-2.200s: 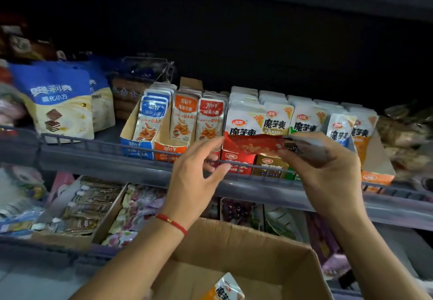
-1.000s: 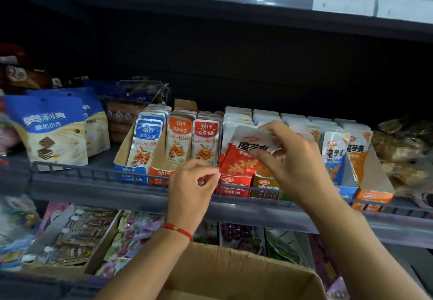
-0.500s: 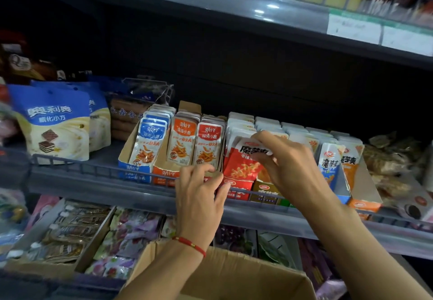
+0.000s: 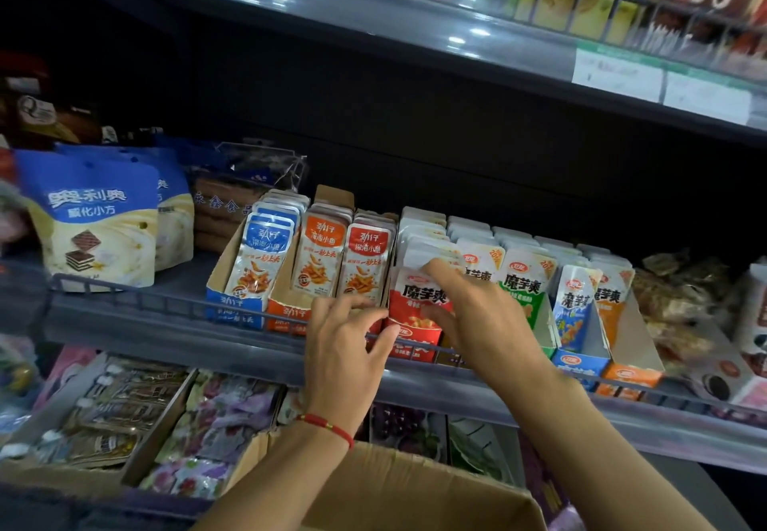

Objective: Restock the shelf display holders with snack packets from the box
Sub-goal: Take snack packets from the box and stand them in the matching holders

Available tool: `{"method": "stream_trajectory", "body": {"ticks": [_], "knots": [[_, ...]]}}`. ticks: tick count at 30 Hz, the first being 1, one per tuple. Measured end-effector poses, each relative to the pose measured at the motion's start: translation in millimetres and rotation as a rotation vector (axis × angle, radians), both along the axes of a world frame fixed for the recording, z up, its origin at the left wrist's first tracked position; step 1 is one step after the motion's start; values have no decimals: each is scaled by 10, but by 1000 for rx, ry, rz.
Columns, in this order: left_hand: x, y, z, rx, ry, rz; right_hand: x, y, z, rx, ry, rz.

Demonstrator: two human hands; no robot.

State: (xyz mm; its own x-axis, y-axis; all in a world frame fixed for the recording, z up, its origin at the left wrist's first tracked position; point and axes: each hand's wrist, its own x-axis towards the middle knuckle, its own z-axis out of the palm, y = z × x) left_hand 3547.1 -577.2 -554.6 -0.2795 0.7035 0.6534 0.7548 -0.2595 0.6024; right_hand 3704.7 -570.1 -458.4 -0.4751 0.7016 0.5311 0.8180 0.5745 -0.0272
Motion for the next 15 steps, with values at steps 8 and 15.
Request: {"method": "stream_trajectory", "body": {"ticks": [8,15], "knots": [[32,-44,121,41,-86,-141,66,114,-60,40,435,-55],[-37,-52,153,-15,-31,-218,124,125,-61,-21,409,-69]]}}
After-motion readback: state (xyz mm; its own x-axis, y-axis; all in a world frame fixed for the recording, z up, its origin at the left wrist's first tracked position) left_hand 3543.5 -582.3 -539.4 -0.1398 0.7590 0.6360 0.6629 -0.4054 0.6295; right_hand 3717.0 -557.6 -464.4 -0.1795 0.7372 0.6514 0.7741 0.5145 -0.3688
